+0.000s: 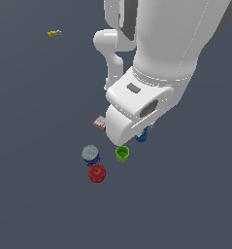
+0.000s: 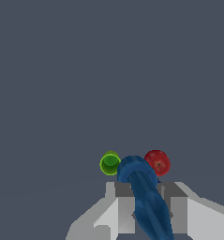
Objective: Pick up a designated object from a clutter of objects.
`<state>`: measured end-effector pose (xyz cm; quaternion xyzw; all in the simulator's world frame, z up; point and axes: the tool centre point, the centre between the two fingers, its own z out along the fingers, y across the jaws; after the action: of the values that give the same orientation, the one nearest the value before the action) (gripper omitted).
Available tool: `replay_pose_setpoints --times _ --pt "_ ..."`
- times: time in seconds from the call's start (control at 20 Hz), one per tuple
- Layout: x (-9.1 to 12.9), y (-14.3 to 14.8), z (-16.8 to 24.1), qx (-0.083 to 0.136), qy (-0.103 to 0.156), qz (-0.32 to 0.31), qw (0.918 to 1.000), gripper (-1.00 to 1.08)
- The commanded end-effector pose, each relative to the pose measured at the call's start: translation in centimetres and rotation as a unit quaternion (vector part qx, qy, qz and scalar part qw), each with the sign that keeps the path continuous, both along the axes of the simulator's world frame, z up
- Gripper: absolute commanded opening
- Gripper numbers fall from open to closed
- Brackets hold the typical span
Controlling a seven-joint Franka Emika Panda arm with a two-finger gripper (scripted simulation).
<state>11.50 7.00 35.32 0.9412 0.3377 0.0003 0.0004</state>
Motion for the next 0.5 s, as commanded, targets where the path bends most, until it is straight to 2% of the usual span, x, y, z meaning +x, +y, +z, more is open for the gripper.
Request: replay_pose_setpoints --times 0.0,0.45 --pt "0.5 0.9 1.2 0.0 0.0 0.0 1.0 -1.0" --pt "1.7 2.6 3.6 0.0 0.0 0.0 1.0 -1.0"
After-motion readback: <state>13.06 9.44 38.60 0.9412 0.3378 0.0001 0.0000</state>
